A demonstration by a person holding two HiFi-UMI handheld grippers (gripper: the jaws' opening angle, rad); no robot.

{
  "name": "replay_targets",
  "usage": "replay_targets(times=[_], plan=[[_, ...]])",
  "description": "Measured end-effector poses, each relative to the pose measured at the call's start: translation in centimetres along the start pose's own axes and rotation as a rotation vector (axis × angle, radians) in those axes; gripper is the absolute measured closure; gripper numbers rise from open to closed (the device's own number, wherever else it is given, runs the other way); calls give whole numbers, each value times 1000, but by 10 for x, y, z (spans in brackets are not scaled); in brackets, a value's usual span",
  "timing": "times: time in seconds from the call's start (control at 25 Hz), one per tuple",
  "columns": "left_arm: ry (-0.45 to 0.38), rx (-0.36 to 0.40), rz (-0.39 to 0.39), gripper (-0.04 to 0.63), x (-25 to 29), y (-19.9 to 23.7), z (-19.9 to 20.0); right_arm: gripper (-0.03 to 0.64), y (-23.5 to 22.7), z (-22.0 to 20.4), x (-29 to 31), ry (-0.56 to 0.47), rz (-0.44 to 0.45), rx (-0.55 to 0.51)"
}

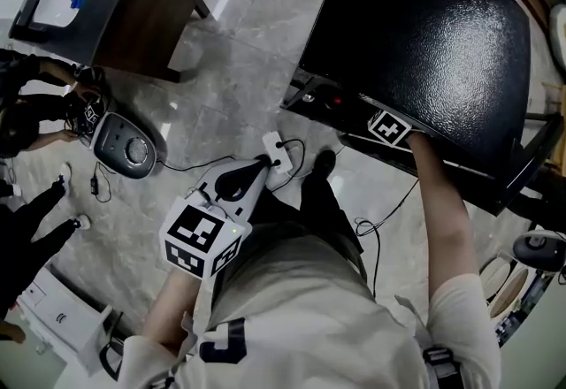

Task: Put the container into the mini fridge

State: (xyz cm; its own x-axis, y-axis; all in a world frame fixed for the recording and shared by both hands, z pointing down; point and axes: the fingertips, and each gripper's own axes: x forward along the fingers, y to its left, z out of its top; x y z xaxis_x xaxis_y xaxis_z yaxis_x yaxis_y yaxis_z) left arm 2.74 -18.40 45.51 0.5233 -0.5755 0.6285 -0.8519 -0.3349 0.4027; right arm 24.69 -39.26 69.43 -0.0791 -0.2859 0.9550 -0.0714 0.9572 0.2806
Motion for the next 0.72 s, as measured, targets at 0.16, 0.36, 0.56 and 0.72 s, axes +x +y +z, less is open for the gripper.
replay_targets(times=[0.16, 0.36, 0.56, 0.72], plan=[[-1, -4, 9, 540, -3, 4, -1, 581, -1, 0, 1, 2, 2, -1], [-12, -6, 27, 541, -8, 9, -1, 579, -7, 4, -3, -27, -35, 21], [-29, 0, 41, 540, -17, 15, 1, 447, -15, 6, -16, -40, -89, 75], [-47, 5, 44, 540, -23, 17, 2, 446, -11, 19, -36, -118, -112, 125]])
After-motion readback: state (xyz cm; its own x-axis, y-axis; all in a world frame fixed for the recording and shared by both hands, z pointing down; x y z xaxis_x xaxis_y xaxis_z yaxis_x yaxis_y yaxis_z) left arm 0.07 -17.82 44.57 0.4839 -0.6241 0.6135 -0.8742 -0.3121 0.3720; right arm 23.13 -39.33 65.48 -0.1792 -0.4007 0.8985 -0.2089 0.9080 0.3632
